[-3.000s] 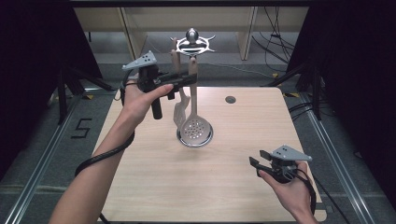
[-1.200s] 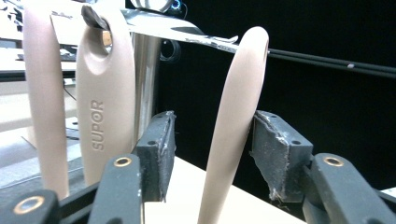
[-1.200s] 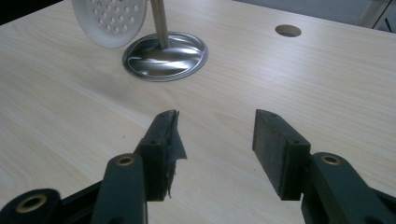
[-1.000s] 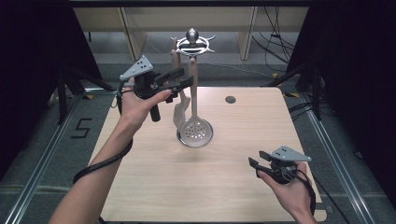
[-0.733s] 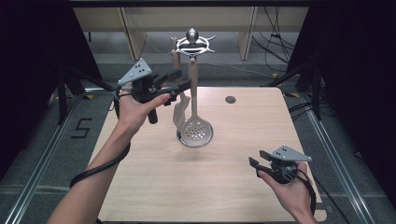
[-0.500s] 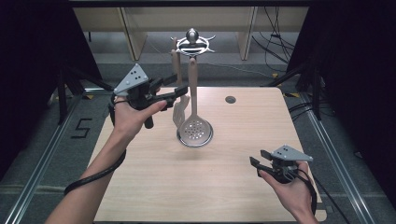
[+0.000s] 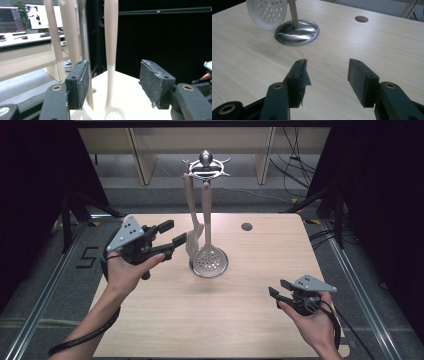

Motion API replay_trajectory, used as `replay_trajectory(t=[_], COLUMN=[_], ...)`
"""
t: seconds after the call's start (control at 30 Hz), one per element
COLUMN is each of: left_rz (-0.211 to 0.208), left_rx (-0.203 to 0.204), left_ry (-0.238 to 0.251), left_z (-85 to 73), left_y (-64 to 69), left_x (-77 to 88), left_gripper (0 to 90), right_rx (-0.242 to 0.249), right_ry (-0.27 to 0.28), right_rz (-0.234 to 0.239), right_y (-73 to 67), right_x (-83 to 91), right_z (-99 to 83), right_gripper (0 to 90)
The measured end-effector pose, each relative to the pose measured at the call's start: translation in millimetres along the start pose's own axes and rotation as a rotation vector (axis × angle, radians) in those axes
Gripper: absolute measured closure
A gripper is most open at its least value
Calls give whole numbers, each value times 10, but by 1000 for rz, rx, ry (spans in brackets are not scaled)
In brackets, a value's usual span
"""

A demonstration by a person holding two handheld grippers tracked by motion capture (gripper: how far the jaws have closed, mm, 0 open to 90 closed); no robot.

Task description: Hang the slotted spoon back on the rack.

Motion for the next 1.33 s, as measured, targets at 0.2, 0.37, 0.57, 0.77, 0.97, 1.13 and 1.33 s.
replay_trajectory(t=[0.2, 0.37, 0.57, 0.77, 0.97, 1.13, 1.33], left_rz=[21, 60, 80, 188, 223, 230, 237], left_rx=[-18, -33, 16, 63, 42, -17, -30], left_ry=[-56, -98, -162, -172, -198, -217, -252], left_z=[-280, -590, -1029, -1370, -1472, -1486, -1526], left_y=[-6, -9, -55, -83, -49, 39, 67], left_x=[266, 493, 702, 894, 964, 924, 912], left_gripper=[401, 401, 399, 400, 402, 400, 393], right_rx=[-5, -39, 18, 5, -14, -32, -47], right_ry=[1, -8, 7, -8, -4, -14, -30], right_rz=[-16, -17, -24, -11, -26, -33, -35], right_y=[10, 13, 79, 101, 149, 196, 240], right_x=[21, 33, 25, 42, 68, 76, 73], right_z=[-1, -22, -49, -110, -172, -236, -286], right_gripper=[495, 492, 480, 474, 469, 465, 462])
Point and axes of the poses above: each handheld gripper's, and its own axes: x roughly backward along the jaws, z roughly out of its top, y roughly to its right, the point moved 1 cm from there along -x, roughly forward along the jaws, and after that the axes turned 3 degrees about y, right-handed, at the moved point
